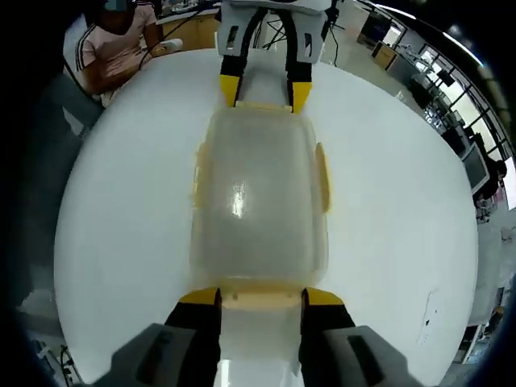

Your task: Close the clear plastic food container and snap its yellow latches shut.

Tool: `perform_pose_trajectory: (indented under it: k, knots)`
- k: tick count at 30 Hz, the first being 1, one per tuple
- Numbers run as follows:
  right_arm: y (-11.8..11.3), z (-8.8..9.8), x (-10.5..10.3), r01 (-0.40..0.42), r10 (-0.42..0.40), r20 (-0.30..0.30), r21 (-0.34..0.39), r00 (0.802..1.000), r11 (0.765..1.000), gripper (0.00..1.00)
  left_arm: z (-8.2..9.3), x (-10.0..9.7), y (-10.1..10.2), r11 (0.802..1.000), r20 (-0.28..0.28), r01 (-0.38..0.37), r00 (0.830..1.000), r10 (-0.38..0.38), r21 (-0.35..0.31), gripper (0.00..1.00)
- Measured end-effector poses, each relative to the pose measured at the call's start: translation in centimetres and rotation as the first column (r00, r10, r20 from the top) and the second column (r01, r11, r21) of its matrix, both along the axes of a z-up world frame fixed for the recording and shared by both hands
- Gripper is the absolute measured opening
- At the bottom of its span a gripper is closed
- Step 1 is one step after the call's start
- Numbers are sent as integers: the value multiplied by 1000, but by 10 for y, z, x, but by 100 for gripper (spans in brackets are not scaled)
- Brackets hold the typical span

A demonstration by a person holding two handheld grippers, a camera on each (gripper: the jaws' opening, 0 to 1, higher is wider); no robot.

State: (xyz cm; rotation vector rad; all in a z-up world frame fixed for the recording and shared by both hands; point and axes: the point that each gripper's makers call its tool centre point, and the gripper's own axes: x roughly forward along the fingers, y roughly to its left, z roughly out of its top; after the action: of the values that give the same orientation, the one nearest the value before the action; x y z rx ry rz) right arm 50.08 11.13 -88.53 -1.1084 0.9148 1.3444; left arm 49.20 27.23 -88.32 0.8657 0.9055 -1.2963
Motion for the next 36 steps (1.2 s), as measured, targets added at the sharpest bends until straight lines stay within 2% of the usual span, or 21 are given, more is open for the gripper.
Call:
perform_pose_trajectory:
  k: [5, 8, 9, 10, 11, 20, 27, 29, 33, 36]
  knots:
    - [1, -1, -1, -6, 6, -5, -19, 1000, 1000, 35, -1, 1, 1, 1000, -1, 12, 1000, -12, 11, 36]
    - [1, -3, -3, 15, -14, -72, 14, 997, 1000, 37, -1, 2, 1, 999, -7, 31, 1000, -31, 16, 36]
    - [0, -4, -7, 61, -59, -123, 16, 991, 998, 38, -1, 3, 1, 999, -8, 34, 999, -34, 18, 37]
    - [-1, -3, 0, 5, -4, -83, 15, 997, 1000, 38, -1, 3, 1, 999, -7, 38, 999, -38, 21, 37]
    - [0, -4, -2, -1, 3, -87, 22, 996, 1000, 38, -1, 3, 1, 999, -9, 38, 999, -38, 22, 37]
    - [1, -4, -3, 10, -11, -86, -4, 996, 1000, 36, -3, 4, 0, 996, -10, 40, 999, -40, 76, 36]
    - [1, -3, -3, 12, -12, -87, -7, 996, 1000, 36, -1, 5, 1, 999, -14, 20, 1000, -20, 43, 35]
    - [2, -3, -4, 19, -19, -93, 1, 995, 1000, 35, -1, 4, 2, 998, -15, 24, 1000, -23, 51, 35]
    - [6, 4, -3, 19, -18, -79, 8, 997, 1000, 35, -1, 6, 6, 996, -4, 21, 1000, -20, 87, 35]
    - [7, 11, -5, 20, -19, -81, 16, 997, 1000, 36, 4, 4, 8, 996, -5, 11, 1000, -10, 87, 35]
